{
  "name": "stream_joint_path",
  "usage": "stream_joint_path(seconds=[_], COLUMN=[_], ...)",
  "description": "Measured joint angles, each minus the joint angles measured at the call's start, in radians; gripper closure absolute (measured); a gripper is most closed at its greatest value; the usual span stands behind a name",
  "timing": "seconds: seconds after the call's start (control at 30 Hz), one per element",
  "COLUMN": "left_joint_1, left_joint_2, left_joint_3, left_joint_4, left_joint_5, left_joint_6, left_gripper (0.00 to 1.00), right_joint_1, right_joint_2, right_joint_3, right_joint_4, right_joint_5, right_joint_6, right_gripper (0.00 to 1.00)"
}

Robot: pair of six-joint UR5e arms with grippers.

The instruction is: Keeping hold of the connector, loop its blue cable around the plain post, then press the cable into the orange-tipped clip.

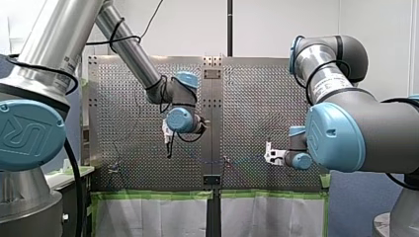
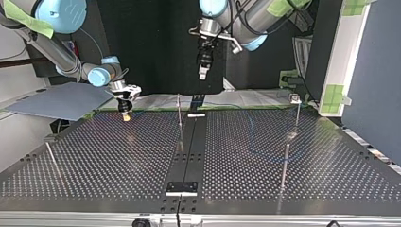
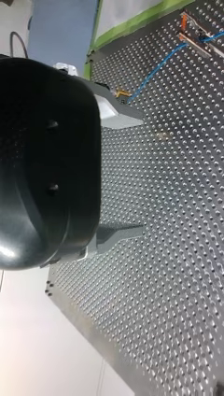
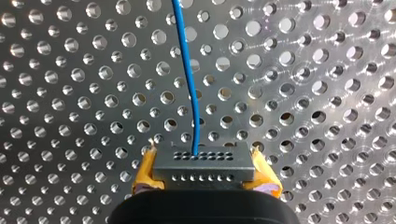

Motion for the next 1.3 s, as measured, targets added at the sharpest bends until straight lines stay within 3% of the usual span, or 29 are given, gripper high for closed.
stream_joint_path(seconds=[0.17,0.4,0.57,0.77,0.93,1.3], left_joint_1=[0.000,0.005,0.008,0.011,0.008,0.013], left_joint_2=[0.052,0.120,0.174,0.223,0.232,0.233], left_joint_3=[-0.052,-0.120,-0.174,-0.228,-0.274,-0.343], left_joint_4=[0.004,0.034,0.086,0.132,0.137,0.140], left_joint_5=[-0.001,0.002,0.003,0.007,0.008,0.006], left_joint_6=[-0.002,-0.005,-0.024,-0.031,-0.031,-0.031], left_gripper=[0.00,0.00,0.00,0.00,0.00,0.00], right_joint_1=[-0.002,-0.006,-0.002,0.012,0.024,0.030], right_joint_2=[-0.001,-0.015,-0.050,-0.102,-0.122,-0.124], right_joint_3=[-0.002,-0.002,-0.002,-0.001,-0.001,-0.001], right_joint_4=[0.010,0.047,0.074,0.110,0.129,0.132], right_joint_5=[0.014,0.062,0.082,0.090,0.091,0.091], right_joint_6=[-0.014,-0.033,-0.044,-0.072,-0.088,-0.086], right_gripper=[1.00,1.00,1.00,1.00,1.00,1.00])
